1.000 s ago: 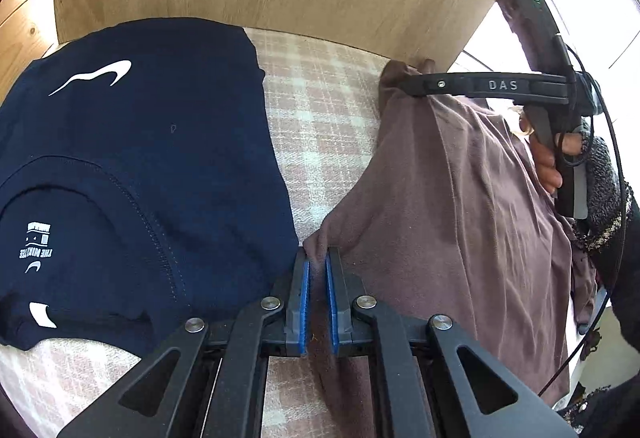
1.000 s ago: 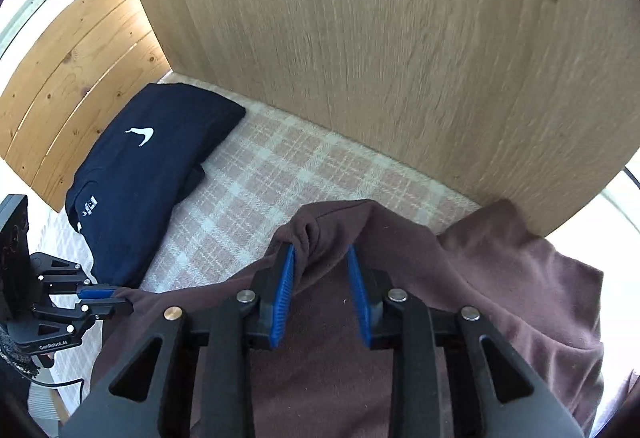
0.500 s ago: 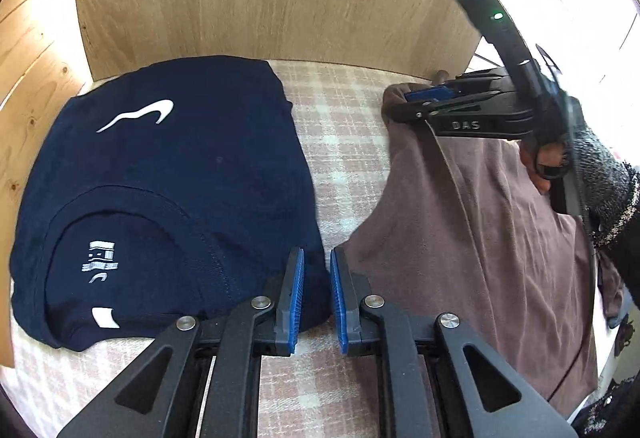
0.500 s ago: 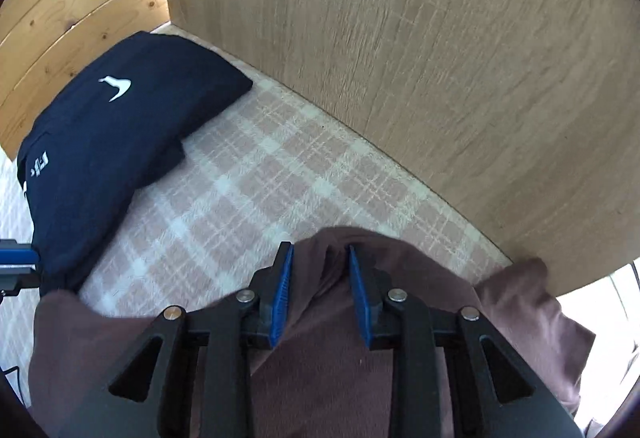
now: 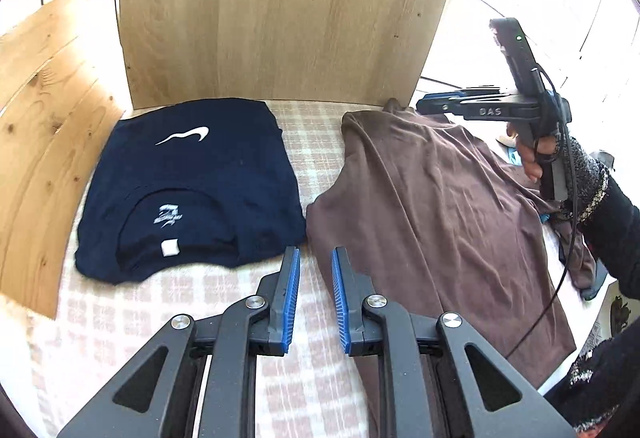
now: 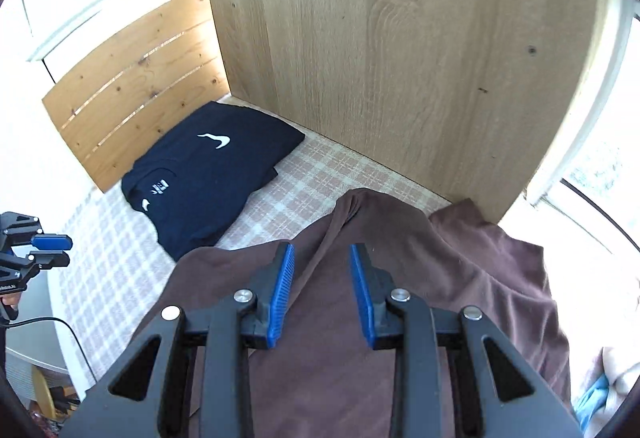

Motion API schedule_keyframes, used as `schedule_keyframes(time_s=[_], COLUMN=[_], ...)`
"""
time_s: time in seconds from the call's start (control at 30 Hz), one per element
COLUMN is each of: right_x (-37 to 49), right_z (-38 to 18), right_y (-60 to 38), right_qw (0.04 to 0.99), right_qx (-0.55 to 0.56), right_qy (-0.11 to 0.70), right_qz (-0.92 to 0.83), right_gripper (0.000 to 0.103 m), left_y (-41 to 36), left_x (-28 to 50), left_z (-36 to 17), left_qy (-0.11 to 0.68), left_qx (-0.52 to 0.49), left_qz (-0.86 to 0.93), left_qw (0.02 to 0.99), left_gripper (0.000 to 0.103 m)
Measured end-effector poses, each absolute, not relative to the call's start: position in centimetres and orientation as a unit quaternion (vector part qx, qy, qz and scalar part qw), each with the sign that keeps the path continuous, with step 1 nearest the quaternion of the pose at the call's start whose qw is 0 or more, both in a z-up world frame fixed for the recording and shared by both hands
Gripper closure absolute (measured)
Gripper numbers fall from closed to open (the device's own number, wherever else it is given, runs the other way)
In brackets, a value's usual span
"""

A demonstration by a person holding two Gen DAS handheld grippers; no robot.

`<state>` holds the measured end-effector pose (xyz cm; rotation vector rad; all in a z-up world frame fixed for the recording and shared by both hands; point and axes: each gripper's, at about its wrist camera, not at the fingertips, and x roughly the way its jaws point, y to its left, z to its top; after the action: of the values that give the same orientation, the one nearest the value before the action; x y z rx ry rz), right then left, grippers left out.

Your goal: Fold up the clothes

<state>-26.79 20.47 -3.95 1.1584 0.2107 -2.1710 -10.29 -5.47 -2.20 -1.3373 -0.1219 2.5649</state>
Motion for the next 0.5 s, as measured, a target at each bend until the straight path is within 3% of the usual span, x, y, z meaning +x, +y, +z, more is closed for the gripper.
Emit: schedule_keyframes(time_s=[0.13, 0.33, 0.5], right_x=[-21.9, -14.8, -10.7], right_z=[-2.1, -2.8, -5.9], right_y=[22.8, 25.2, 26.8], right_qw=[0.347, 0.371, 0.347], right_qx=[0.458, 0.478, 0.512], right_qy=[0.062, 0.029, 0.033], right_qz=[-0.816, -0.796, -0.785], right_gripper=[0.060, 0.060, 0.060], left_y=[-6.0, -3.8, -0.1], left_x=[-3.2, 6.0, 7.7], left_z=[-1.6, -5.3, -10.0], left_qy=[-0.055, -0.090, -0.116], left_qx=[-0.473, -0.525, -0.552], left_qz=[0.872, 0.835, 0.807], left_qw=[0.112, 0.140, 0.173], left_gripper=[0.074, 0.074, 0.074])
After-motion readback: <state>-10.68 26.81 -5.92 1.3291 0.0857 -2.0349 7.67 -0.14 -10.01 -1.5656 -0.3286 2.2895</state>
